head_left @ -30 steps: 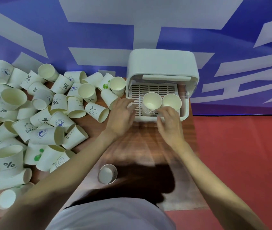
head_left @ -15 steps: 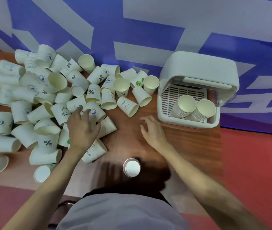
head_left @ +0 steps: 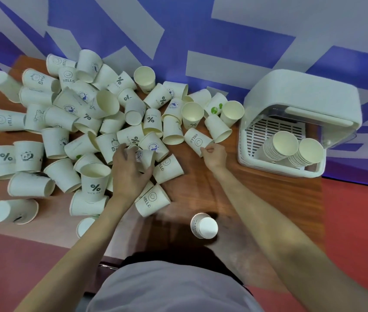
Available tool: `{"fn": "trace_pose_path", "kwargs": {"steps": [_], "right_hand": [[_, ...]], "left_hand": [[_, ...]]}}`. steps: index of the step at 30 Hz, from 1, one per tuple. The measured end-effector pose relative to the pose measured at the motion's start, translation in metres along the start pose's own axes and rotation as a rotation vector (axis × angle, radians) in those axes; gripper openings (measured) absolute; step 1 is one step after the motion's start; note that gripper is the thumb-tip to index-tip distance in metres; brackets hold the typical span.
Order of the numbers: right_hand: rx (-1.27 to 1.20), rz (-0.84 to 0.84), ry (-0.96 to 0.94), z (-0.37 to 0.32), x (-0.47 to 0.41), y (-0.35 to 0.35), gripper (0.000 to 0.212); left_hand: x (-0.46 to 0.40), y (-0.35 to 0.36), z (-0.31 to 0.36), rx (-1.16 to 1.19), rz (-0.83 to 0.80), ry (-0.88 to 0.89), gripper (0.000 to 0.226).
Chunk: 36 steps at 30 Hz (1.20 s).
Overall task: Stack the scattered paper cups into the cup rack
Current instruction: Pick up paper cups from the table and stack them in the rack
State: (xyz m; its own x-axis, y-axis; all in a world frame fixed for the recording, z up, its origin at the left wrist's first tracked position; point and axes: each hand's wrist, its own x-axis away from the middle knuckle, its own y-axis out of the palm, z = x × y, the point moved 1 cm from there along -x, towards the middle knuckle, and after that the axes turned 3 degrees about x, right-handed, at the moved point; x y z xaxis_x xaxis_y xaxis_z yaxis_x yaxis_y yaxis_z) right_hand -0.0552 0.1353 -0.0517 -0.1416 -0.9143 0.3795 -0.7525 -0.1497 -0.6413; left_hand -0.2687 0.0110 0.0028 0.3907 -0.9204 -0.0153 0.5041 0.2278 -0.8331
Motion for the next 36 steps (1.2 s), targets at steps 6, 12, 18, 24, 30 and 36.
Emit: {"fn": "trace_pose_path", "kwargs": {"steps": [6,12,18,24,30,36], "right_hand": [[0.009,0.053,-0.138,-0.003,0.014,-0.009,0.008],[-0.028,0.177,-0.368,0.006,0.048,-0.061,0.007],[0.079,0.390,-0.554,0.024,0.077,-0.127,0.009],[0.119,0.704,-0.574,0.059,0.083,-0.197,0.011],[0.172,0.825,-0.542,0.086,0.060,-0.254,0.010],[0.194,0.802,-0.535,0.110,0.041,-0.271,0.012]], "left_hand": [[-0.002,-0.016,0.012,0.130,0.001,0.015,0.047],[-0.013,-0.017,0.045,0.231,-0.021,0.158,0.041],[-0.023,0.008,0.108,0.405,-0.117,0.216,0.035],[-0.019,0.041,0.196,0.687,-0.281,0.136,0.022],[-0.017,0.070,0.279,0.819,-0.375,0.177,0.027],[-0.018,0.105,0.309,0.857,-0.449,0.149,0.021]]}}
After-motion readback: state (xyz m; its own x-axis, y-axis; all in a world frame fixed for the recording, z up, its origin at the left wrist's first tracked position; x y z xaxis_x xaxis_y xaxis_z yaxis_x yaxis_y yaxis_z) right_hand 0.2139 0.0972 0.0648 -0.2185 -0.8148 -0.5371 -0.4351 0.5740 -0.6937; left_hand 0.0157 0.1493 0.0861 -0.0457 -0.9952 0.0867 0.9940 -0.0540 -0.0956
